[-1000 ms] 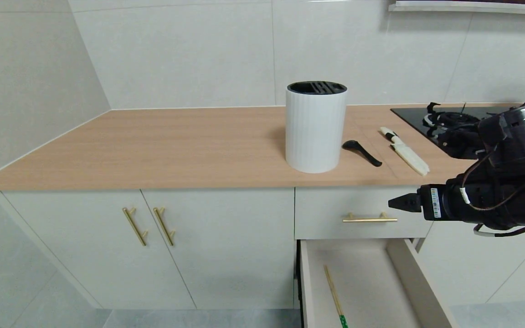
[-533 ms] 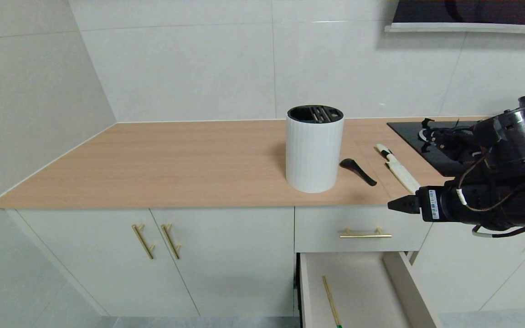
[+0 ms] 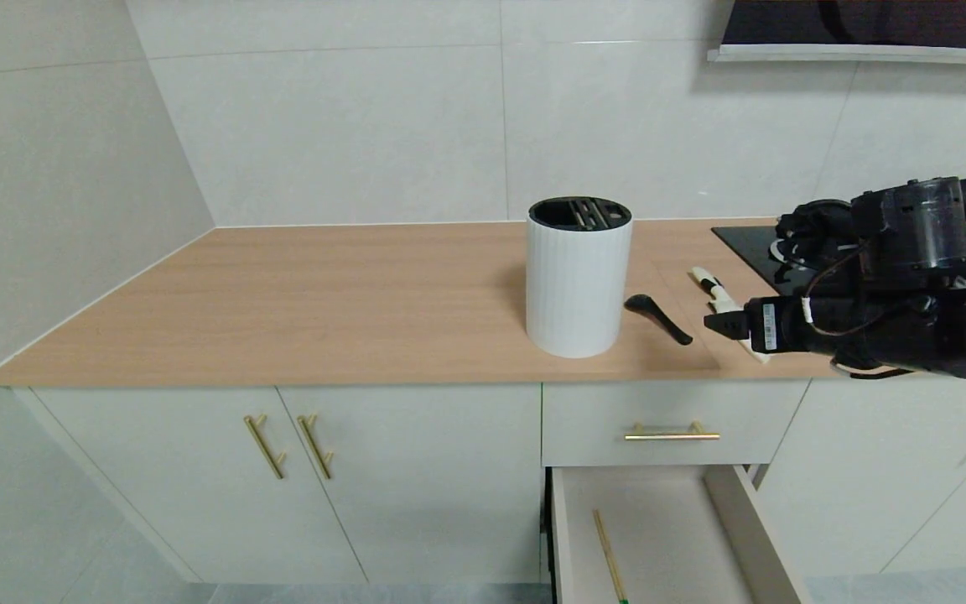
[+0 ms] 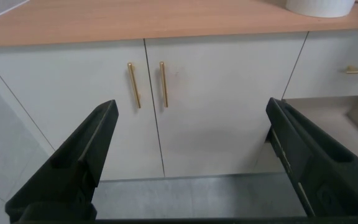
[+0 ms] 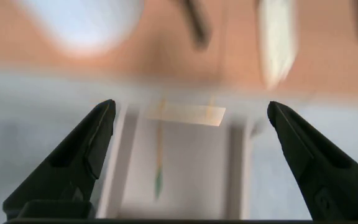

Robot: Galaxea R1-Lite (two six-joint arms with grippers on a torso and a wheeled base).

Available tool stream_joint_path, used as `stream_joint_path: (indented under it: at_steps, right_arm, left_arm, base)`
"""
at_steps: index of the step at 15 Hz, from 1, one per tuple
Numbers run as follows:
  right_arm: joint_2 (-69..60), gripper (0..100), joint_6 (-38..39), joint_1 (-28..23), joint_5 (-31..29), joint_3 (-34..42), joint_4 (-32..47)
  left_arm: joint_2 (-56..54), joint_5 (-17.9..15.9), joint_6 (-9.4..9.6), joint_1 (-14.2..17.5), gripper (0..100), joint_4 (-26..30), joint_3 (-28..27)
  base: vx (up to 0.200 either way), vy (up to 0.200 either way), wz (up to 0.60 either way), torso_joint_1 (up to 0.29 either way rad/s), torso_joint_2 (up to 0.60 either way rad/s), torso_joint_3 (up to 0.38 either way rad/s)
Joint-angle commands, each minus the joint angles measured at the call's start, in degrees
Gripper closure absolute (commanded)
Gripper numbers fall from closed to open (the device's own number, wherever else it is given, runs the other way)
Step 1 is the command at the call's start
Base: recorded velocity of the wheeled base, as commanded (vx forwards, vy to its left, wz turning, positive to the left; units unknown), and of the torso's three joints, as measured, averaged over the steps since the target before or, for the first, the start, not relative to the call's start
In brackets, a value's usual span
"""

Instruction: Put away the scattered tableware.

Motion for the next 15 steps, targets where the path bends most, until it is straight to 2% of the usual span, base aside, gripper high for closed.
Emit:
stream_joint_path:
  at_steps: [1,3,5,7,9,12,14,15]
  right_arm:
    - [8.4,0,-2.7,-3.4,3.4,-5.8,-2.8]
    - [14.0,0,-3.7,-4.7,7.8,-12.6,-3.2]
    - [16.8,0,-5.5,-5.1,12.1,-15.7,-3.2]
    - [18.8,0,-8.1,-5.4,19.3,-15.1,-3.1]
    - [20.7,0,-12.5,-6.4,23.7,-13.3,-3.2]
    - [23.2,0,-13.4,-7.4,23.6,-13.4,-6.3]
    - [26.2,0,-13.3,-7.7,22.7,-13.1,-14.8]
    - [26.6,0,-13.3,-7.7,22.4,-13.1,-15.7]
  left_arm:
    - [0.1,0.0,0.01,0.0,0,0.0,0.0]
    - [0.1,0.0,0.01,0.0,0,0.0,0.0]
    - [0.1,0.0,0.01,0.0,0,0.0,0.0]
    - [0.1,0.1,0.01,0.0,0,0.0,0.0]
    - [0.1,0.0,0.01,0.0,0,0.0,0.0]
    - [0.1,0.0,0.01,0.0,0,0.0,0.0]
    - [0.1,0.0,0.01,0.0,0,0.0,0.0]
    - [0.1,0.0,0.01,0.0,0,0.0,0.0]
  base:
    - [0.0,0.0,0.0,0.0,0.0,0.0]
    - [0.0,0.0,0.0,0.0,0.0,0.0]
    - [0.0,0.0,0.0,0.0,0.0,0.0]
    - [0.0,0.0,0.0,0.0,0.0,0.0]
    - [0.0,0.0,0.0,0.0,0.0,0.0]
    - [0.0,0.0,0.0,0.0,0.0,0.0]
    - [0.0,0.0,0.0,0.0,0.0,0.0]
    - [0.0,0.0,0.0,0.0,0.0,0.0]
